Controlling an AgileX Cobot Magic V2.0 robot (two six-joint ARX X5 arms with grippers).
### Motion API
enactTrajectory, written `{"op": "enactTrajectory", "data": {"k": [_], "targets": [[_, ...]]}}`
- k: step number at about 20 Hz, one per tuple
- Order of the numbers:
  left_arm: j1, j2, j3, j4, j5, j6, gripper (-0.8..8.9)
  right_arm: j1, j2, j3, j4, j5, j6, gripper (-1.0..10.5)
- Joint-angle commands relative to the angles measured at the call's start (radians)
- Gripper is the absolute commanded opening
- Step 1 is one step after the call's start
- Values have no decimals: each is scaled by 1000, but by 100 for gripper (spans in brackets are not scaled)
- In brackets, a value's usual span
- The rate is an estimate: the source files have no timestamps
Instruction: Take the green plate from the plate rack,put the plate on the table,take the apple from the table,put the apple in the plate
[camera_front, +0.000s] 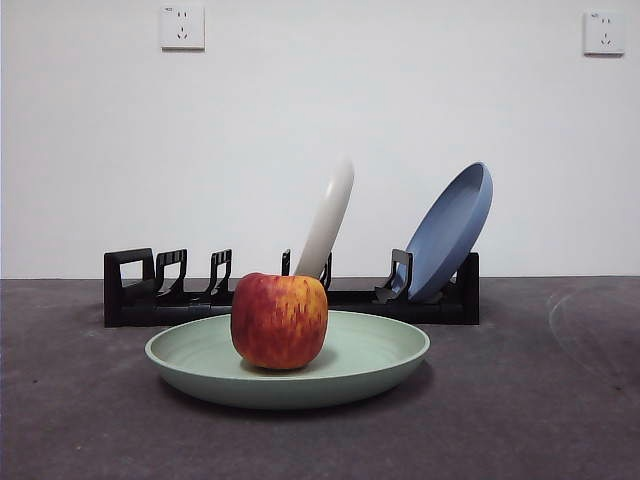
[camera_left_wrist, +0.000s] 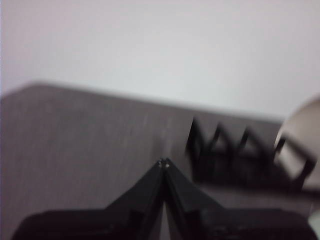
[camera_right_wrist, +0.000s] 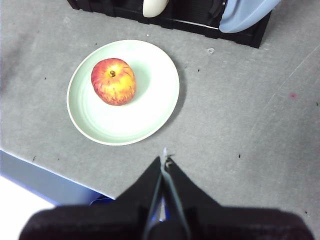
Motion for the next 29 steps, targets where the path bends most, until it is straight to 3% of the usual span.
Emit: {"op": "enactTrajectory", "data": {"k": [1, 26, 27, 29], "targets": [[3, -2, -6, -141, 10, 33, -2, 1, 0, -8, 5, 5, 10, -17], [3, 32, -6, -129, 16, 48, -2, 3, -1, -8, 5, 4, 7, -17], [3, 35, -6, -129, 16, 48, -2, 3, -3, -8, 6, 21, -32, -17], [3, 42, -6, -129, 16, 48, -2, -6, -5, -8, 25, 181, -80, -17]]}}
